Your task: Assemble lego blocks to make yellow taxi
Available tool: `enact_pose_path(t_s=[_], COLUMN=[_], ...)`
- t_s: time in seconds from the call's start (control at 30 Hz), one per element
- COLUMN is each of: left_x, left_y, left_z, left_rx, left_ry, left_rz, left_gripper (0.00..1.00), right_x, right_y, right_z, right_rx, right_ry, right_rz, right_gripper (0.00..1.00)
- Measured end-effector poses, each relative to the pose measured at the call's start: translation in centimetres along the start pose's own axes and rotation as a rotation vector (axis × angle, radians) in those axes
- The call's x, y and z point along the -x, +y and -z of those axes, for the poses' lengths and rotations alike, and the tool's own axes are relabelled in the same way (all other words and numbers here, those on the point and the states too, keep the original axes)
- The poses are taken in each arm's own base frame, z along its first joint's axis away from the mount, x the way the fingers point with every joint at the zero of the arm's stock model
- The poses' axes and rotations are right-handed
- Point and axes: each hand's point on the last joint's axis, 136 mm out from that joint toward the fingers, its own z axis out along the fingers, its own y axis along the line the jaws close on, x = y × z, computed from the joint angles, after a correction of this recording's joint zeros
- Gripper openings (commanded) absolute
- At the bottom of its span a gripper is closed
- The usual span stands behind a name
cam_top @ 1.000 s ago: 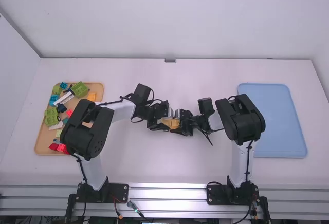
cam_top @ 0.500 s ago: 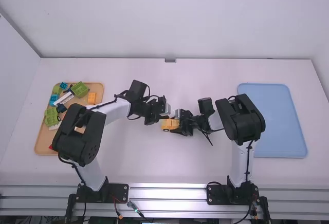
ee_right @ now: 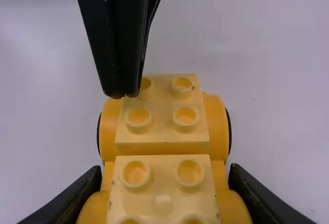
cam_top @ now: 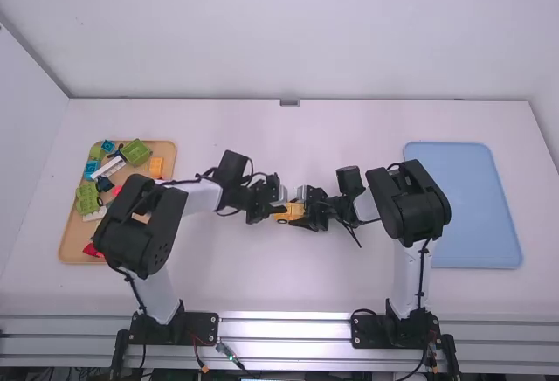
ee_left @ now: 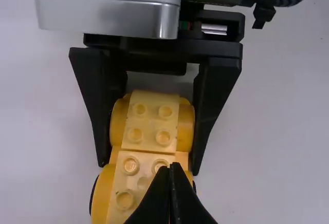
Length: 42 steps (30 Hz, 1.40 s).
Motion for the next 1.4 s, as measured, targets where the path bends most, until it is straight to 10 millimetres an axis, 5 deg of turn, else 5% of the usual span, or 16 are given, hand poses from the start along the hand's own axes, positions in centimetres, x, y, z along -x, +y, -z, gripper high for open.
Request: enact_pose_path(t_s=[1.4], left_x=[-0.5], left_y=[0.7], left_z=[-1.3], left_rx=[0.047], left_ry=[-0.072], left_rz=[0.055], left_gripper=[0.02], right_x=[0.0], right_y=[0.0], right_z=[0.0], right_rx=[0.0], right_ry=[0.0], right_rz=[0.006], right_gripper=[0.52])
